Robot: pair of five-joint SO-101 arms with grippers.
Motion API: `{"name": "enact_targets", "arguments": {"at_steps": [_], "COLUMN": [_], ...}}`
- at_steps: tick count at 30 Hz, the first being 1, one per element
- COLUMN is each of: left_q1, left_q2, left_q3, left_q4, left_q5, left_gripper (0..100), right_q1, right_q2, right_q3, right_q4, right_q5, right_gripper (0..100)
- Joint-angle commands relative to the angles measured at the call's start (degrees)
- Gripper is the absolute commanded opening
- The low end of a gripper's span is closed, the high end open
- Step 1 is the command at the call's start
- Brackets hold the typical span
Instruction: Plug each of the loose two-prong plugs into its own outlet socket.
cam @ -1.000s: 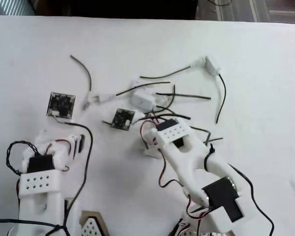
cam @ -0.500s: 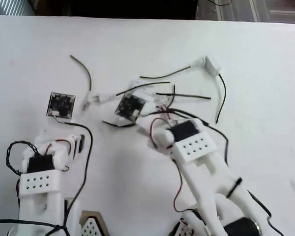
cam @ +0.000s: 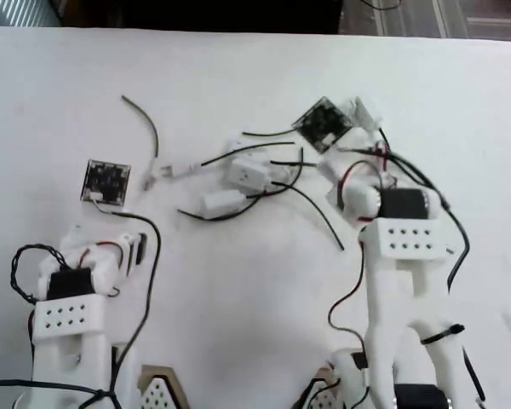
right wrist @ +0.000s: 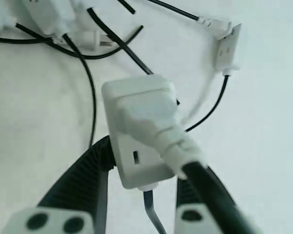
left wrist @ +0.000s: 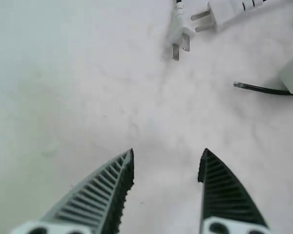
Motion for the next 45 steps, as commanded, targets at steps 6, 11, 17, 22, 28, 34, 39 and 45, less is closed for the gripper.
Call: {"name": "enact_targets", "arguments": {"at_steps": [6, 11, 17, 22, 28, 34, 39, 45], "left_q1": [0.0, 0.0, 0.0, 0.0, 0.0, 0.0, 0.0, 0.0], "left_q2": [-0.9, -0.9, -0.9, -0.9, -0.9, -0.9, -0.9, -0.9], "left_q3": [-0.1, -0.1, 0.0, 0.0, 0.0, 0.0, 0.0, 0.0], "left_q4": [-1.1, -1.1, -1.1, -1.1, -1.1, -1.1, -1.1, -1.1], "left_q5": [-0.7, -0.7, -0.7, -0.7, -0.5, -0.4, -0.4, -0.4], "left_gripper": [22, 22, 22, 22, 22, 22, 22, 22], "right_q1": [7.3, 10.9, 15.0, 14.9, 14.9, 15.0, 14.2, 14.0], "right_q2": [16.8, 29.1, 43.6, 54.4, 66.3, 71.3, 71.3, 71.3], "right_q3": [-4.8, -11.0, -24.3, -35.5, -49.5, -62.2, -71.4, -81.9], "right_q4": [-21.8, -30.9, -30.8, -30.8, -28.7, -14.0, 1.5, 17.0], "right_q5": [9.0, 8.5, -2.1, -9.3, -12.2, -17.1, -18.5, -20.5], "right_gripper": [1.7, 1.7, 1.7, 1.8, 9.1, 15.6, 21.4, 21.5]}}
